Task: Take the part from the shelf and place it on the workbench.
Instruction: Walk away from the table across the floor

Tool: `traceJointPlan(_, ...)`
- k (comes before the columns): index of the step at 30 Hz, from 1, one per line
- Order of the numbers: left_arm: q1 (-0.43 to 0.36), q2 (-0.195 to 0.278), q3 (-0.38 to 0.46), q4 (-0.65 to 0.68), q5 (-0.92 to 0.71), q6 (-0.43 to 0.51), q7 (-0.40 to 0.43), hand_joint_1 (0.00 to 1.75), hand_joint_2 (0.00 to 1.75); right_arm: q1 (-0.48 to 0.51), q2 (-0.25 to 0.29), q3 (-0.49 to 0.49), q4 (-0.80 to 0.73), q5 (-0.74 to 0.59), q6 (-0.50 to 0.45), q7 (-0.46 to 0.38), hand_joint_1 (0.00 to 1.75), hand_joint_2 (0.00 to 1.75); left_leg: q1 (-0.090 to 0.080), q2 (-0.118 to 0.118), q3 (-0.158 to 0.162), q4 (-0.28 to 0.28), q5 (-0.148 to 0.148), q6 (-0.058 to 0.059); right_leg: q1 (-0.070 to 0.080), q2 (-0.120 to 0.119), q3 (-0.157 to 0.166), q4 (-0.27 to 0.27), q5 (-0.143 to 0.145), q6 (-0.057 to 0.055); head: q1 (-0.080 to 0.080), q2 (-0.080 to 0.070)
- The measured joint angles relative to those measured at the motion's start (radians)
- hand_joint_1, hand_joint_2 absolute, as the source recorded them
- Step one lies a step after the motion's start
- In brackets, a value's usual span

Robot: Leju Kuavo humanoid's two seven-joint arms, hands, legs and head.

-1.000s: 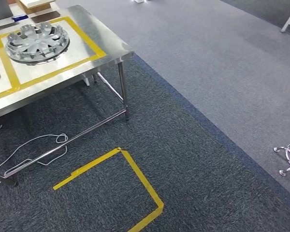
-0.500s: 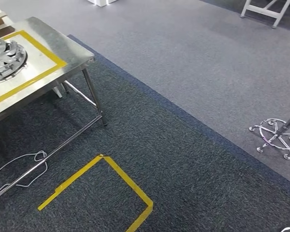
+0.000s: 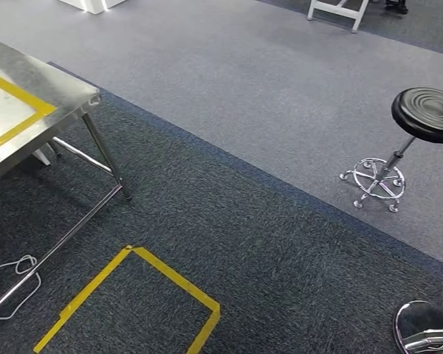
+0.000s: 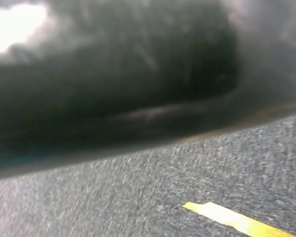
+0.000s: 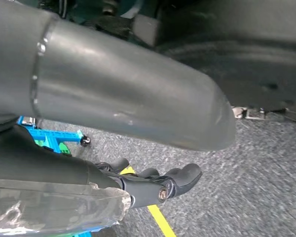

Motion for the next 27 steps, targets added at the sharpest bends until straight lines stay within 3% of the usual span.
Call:
traceJointPlan(2, 0.001, 0.001, -0.003, -0.004, 0.002, 0.003, 0.005, 0.00, 0.00, 0.004, 0.000, -0.005, -0.002, 0.010, 0.000, 0.005, 0.00, 0.00, -0.001, 0.022, 0.006, 0.002, -0.005, -0.008, -0.003, -0.037, 0.080, -0.142, 0.061, 0.001, 0.001, 0.000)
traceJointPlan(4, 0.002, 0.004, -0.006, -0.009, 0.002, 0.008, 0.011, 0.00, 0.00, 0.004, 0.000, -0.012, -0.007, 0.019, 0.000, 0.007, 0.00, 0.00, -0.006, 0.040, 0.012, 0.006, -0.013, -0.020, -0.002, -0.068, 0.133, -0.238, 0.092, -0.009, -0.001, 0.000)
traceJointPlan(5, 0.002, 0.005, -0.007, -0.011, 0.002, 0.010, 0.013, 0.00, 0.00, 0.003, 0.000, -0.014, -0.009, 0.022, 0.000, 0.008, 0.00, 0.00, -0.007, 0.049, 0.016, 0.007, -0.015, -0.027, 0.001, -0.071, 0.137, -0.249, 0.093, -0.016, -0.003, 0.000)
traceJointPlan(7, 0.001, 0.007, -0.009, -0.018, 0.002, 0.013, 0.014, 0.00, 0.00, 0.005, 0.000, -0.016, -0.012, 0.026, 0.000, 0.009, 0.00, 0.00, -0.003, 0.063, 0.021, 0.008, -0.018, -0.040, 0.003, -0.049, 0.134, -0.248, 0.097, -0.032, -0.006, 0.000)
traceJointPlan(8, 0.001, 0.007, -0.010, -0.021, 0.001, 0.013, 0.014, 0.00, 0.00, 0.007, 0.000, -0.017, -0.014, 0.026, 0.000, 0.011, 0.00, 0.00, 0.000, 0.053, 0.021, 0.016, -0.028, -0.046, 0.003, -0.039, 0.135, -0.249, 0.100, -0.039, -0.007, 0.000)
traceJointPlan(10, 0.001, 0.009, -0.015, -0.026, -0.002, 0.016, 0.016, 0.00, 0.00, 0.010, -0.001, -0.017, -0.018, 0.029, 0.000, 0.016, 0.00, 0.00, 0.004, 0.004, -0.004, 0.084, -0.080, -0.054, 0.001, -0.020, 0.139, -0.253, 0.107, -0.052, -0.009, 0.000)
traceJointPlan(11, 0.001, 0.010, -0.019, -0.027, -0.002, 0.018, 0.018, 0.00, 0.00, 0.010, -0.001, -0.018, -0.020, 0.031, 0.000, 0.018, 0.00, 0.00, 0.005, -0.023, -0.031, 0.148, -0.116, -0.055, 0.002, -0.010, 0.136, -0.253, 0.110, -0.056, -0.010, 0.000)
traceJointPlan(13, 0.003, 0.012, -0.025, -0.027, -0.002, 0.020, 0.023, 0.00, 0.00, 0.010, -0.002, -0.021, -0.021, 0.036, 0.000, 0.020, 0.00, 0.00, 0.004, -0.044, -0.089, 0.272, -0.165, -0.053, 0.007, 0.017, 0.133, -0.252, 0.112, -0.060, -0.010, 0.000)
traceJointPlan(14, 0.003, 0.012, -0.027, -0.027, -0.002, 0.020, 0.025, 0.00, 0.00, 0.010, -0.002, -0.023, -0.022, 0.037, 0.000, 0.021, 0.00, 0.00, 0.004, -0.046, -0.103, 0.296, -0.162, -0.050, 0.010, 0.031, 0.132, -0.252, 0.113, -0.061, -0.010, 0.000)
traceJointPlan(15, 0.003, 0.013, -0.028, -0.027, -0.002, 0.020, 0.026, 0.00, 0.00, 0.011, -0.002, -0.024, -0.023, 0.037, 0.000, 0.022, 0.00, 0.00, 0.002, -0.048, -0.100, 0.280, -0.137, -0.046, 0.012, 0.046, 0.133, -0.252, 0.113, -0.062, -0.010, 0.000)
traceJointPlan(16, 0.003, 0.013, -0.029, -0.027, -0.002, 0.020, 0.026, 0.00, 0.00, 0.011, -0.002, -0.024, -0.025, 0.038, 0.000, 0.022, 0.00, 0.00, 0.001, -0.055, -0.080, 0.230, -0.098, -0.039, 0.014, 0.060, 0.135, -0.252, 0.114, -0.062, -0.010, 0.000)
traceJointPlan(18, 0.002, 0.015, -0.030, -0.027, -0.002, 0.020, 0.026, 0.00, 0.00, 0.010, -0.002, -0.026, -0.027, 0.038, 0.000, 0.022, 0.00, 0.00, -0.003, -0.098, -0.028, 0.100, -0.026, -0.022, 0.017, 0.087, 0.133, -0.250, 0.115, -0.061, -0.009, 0.000)
traceJointPlan(20, 0.000, 0.018, -0.031, -0.027, 0.001, 0.019, 0.026, 0.00, 0.00, 0.008, -0.002, -0.029, -0.031, 0.038, 0.000, 0.023, 0.00, 0.00, -0.006, -0.130, -0.001, 0.028, -0.008, -0.012, 0.015, 0.111, 0.125, -0.248, 0.118, -0.052, -0.010, 0.000)
traceJointPlan(22, -0.005, 0.021, -0.033, -0.027, 0.006, 0.019, 0.023, 0.00, 0.00, 0.011, -0.002, -0.031, -0.033, 0.036, 0.000, 0.025, 0.00, 0.00, -0.008, -0.117, 0.003, 0.012, -0.008, -0.007, 0.012, 0.130, 0.112, -0.249, 0.124, -0.039, -0.011, 0.000)
traceJointPlan(24, -0.010, 0.021, -0.037, -0.027, 0.011, 0.019, 0.019, 0.00, 0.00, 0.016, -0.003, -0.031, -0.035, 0.034, 0.000, 0.028, 0.00, 0.00, -0.005, -0.093, 0.007, -0.004, 0.002, 0.001, 0.013, 0.102, 0.092, -0.224, 0.106, -0.031, -0.008, 0.000)
traceJointPlan(27, -0.009, 0.021, -0.045, -0.026, 0.016, 0.018, 0.015, 0.00, 0.00, 0.012, -0.004, -0.032, -0.037, 0.033, 0.000, 0.030, 0.00, 0.00, -0.004, -0.049, 0.007, -0.013, 0.006, 0.007, 0.014, 0.024, 0.011, -0.057, 0.011, -0.022, 0.000, 0.000)
